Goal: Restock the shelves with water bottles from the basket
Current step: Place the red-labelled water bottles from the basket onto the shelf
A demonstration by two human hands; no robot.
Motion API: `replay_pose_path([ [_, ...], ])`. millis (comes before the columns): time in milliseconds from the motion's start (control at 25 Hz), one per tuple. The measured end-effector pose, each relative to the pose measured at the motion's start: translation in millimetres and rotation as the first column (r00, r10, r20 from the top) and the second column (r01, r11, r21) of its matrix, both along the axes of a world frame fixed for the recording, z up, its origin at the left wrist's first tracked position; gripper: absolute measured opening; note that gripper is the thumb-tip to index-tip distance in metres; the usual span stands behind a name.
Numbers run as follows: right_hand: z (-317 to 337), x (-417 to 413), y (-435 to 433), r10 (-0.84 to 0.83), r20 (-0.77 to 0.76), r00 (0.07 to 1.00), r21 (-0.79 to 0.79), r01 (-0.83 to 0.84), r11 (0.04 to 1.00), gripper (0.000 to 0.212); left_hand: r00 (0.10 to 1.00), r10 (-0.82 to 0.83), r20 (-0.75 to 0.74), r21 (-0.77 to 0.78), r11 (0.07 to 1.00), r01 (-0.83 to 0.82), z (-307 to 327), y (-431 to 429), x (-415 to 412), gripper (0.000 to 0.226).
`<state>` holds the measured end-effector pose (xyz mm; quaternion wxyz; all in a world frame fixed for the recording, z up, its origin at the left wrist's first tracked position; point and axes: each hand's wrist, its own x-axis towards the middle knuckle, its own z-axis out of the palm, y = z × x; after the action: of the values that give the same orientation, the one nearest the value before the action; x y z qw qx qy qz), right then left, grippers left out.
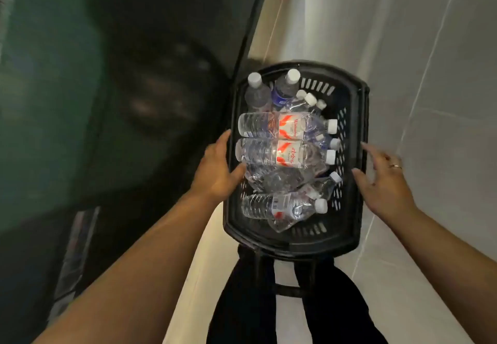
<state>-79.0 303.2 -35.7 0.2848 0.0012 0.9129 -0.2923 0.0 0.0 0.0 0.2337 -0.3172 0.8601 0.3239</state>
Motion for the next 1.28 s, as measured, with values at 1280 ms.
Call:
replay_pose_path([
  [1280, -87.1, -1.1, -5.9, -0.173, 0.045, 0.984, -0.219, 0.178, 0.959, 0.078, 0.932, 0.352, -0.086, 0.452, 0.848, -0.279, -106.3, -18.3, 10.2, 0.106],
])
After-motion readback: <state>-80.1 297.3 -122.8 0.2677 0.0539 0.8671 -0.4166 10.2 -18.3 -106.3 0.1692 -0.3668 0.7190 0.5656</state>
